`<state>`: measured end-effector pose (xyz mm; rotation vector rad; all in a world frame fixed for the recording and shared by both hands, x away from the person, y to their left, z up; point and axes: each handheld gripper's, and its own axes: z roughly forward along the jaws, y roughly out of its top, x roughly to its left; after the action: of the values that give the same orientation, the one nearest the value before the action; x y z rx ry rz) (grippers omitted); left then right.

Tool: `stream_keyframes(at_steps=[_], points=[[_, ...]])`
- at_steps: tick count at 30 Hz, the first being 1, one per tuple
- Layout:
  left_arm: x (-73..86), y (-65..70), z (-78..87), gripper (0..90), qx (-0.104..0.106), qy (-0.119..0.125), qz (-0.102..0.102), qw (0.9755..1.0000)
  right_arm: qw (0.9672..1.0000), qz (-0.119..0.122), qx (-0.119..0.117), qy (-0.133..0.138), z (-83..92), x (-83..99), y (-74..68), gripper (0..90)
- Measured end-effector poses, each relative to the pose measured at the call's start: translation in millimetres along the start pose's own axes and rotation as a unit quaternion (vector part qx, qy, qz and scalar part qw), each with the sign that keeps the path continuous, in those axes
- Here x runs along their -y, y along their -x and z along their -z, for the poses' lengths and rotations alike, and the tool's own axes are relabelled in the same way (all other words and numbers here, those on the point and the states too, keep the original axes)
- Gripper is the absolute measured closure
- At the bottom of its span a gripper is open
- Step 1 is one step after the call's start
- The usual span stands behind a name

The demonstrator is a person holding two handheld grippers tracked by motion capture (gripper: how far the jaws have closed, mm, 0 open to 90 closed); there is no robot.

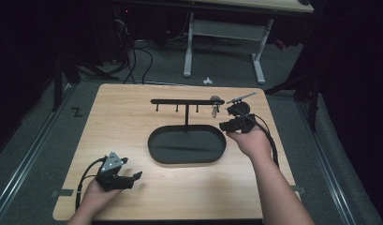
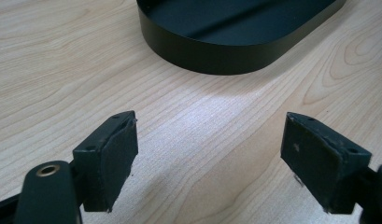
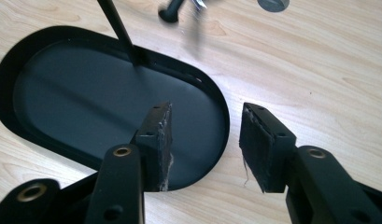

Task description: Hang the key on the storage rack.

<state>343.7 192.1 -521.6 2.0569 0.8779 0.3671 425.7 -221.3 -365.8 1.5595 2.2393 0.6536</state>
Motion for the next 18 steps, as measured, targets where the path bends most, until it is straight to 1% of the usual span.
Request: stream_keyframes(at_steps=[4, 5, 6, 7, 8, 9, 11, 12, 13, 16, 18], points=[[-0.1, 0.8, -0.8, 19.5, 0.0, -0.002, -0.003, 1.0, 1.0, -0.005, -0.002, 0.008, -2.8, 15.7, -0.9, 52.5], [-0.1, 1.2, -1.2, 19.5, -0.001, -0.002, -0.003, 1.0, 0.9999, 0.001, 0.002, 0.013, -4.8, 25.8, -1.3, 52.1], [-0.1, 1.3, -1.4, 19.5, 0.0, -0.003, -0.003, 1.0, 0.9999, 0.001, 0.002, 0.013, -4.8, 25.8, -1.3, 52.1], [-0.1, 1.6, -1.7, 19.5, 0.0, -0.003, -0.004, 1.0, 0.9999, 0.001, 0.002, 0.017, -6.3, 33.9, -1.7, 51.7], [-0.1, 2.0, -2.1, 19.5, 0.0, -0.003, -0.004, 1.0, 0.9999, 0.001, 0.002, 0.017, -6.3, 33.9, -1.7, 51.7], [-0.2, 2.3, -2.4, 19.5, 0.0, -0.004, -0.005, 1.0, 0.9998, 0.0, 0.002, 0.019, -7.0, 38.7, -1.7, 51.4], [-0.2, 3.1, -2.7, 19.5, 0.002, -0.006, -0.006, 1.0, 0.9997, -0.004, -0.001, 0.024, -8.3, 48.3, -0.9, 50.5], [-0.3, 3.6, -2.8, 19.5, 0.002, -0.006, -0.008, 1.0, 0.9995, -0.01, -0.003, 0.029, -9.9, 58.2, 0.5, 49.8], [-0.4, 4.1, -3.0, 19.5, 0.001, -0.006, -0.008, 0.9999, 0.9995, -0.01, -0.003, 0.029, -9.9, 58.2, 0.5, 49.8], [-0.6, 4.9, -3.2, 19.5, 0.003, -0.005, -0.008, 0.9999, 0.9991, -0.014, 0.007, 0.041, -11.6, 73.8, 2.3, 49.3], [-0.5, 5.0, -3.3, 19.5, 0.003, -0.005, -0.008, 0.9999, 0.9984, -0.018, 0.008, 0.052, -12.4, 84.4, 3.7, 48.6]])
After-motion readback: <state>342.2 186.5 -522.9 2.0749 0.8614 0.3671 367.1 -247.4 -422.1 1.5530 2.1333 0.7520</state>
